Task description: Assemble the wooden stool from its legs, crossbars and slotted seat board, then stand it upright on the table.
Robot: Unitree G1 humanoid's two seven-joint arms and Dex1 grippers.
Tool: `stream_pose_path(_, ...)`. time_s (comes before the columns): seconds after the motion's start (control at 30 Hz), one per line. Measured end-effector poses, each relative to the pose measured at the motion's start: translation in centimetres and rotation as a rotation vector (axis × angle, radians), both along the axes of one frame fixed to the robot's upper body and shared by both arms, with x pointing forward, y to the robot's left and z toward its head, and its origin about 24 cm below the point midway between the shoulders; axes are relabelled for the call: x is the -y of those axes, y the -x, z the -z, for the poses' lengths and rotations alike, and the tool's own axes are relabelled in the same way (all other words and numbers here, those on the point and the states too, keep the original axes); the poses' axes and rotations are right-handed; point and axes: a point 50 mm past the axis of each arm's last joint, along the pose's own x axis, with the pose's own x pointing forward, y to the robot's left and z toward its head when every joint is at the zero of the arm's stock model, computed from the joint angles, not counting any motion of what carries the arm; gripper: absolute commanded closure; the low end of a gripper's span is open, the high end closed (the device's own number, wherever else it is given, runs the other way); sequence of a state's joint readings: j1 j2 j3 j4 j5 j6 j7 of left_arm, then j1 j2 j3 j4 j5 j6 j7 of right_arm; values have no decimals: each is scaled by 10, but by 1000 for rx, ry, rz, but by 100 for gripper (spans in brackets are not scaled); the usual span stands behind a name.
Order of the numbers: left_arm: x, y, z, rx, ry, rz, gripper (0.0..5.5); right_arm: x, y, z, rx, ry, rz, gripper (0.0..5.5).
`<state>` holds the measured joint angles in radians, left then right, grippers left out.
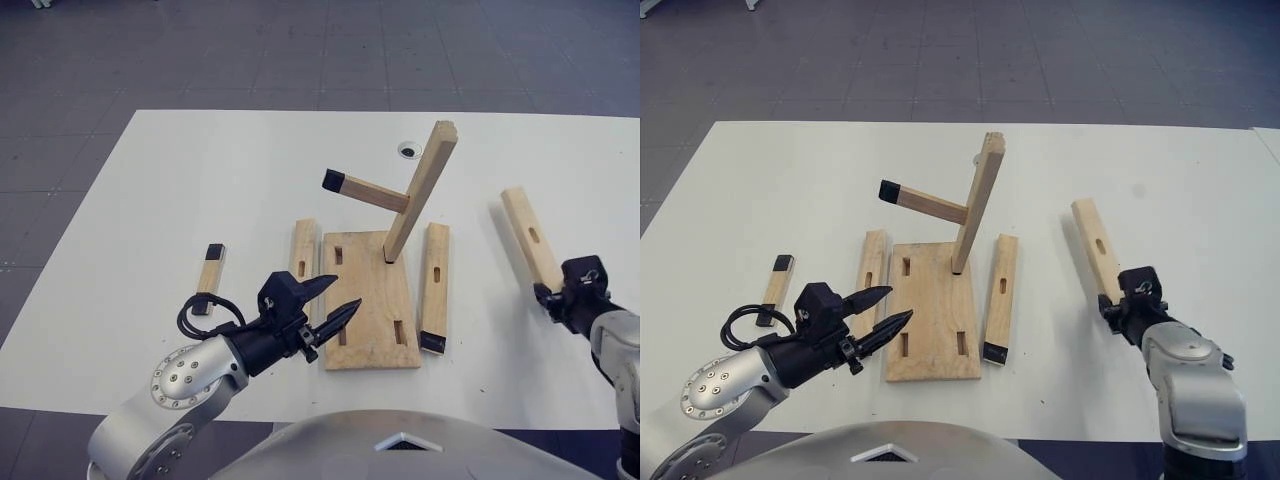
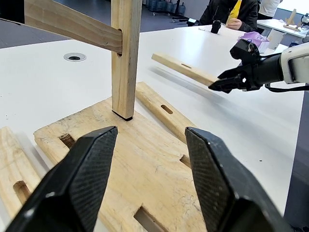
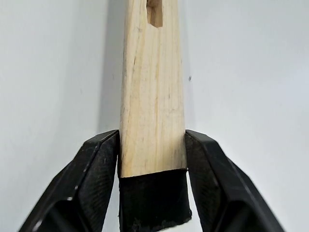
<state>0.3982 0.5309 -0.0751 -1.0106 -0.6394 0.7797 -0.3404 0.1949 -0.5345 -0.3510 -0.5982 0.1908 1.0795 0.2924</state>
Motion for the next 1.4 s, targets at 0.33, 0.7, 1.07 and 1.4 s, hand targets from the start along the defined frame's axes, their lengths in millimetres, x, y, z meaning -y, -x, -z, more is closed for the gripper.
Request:
stream_pose_path(0.33, -32, -29, -14, -96, 377, 217, 290, -5, -13, -113, 689, -272, -272, 337)
stream_pose_path(0.7, -44, -41, -24, -8, 520, 541, 290, -90, 32, -100, 593, -852, -1169, 337)
stream_pose_path(1.07, -27, -47, -33, 113, 491, 517, 290, -137, 16, -58, 332, -862, -1335, 337)
stream_pose_path(1.4, -20, -42, -43, 150, 508, 520, 290, -148, 19, -45, 292, -849, -1380, 337)
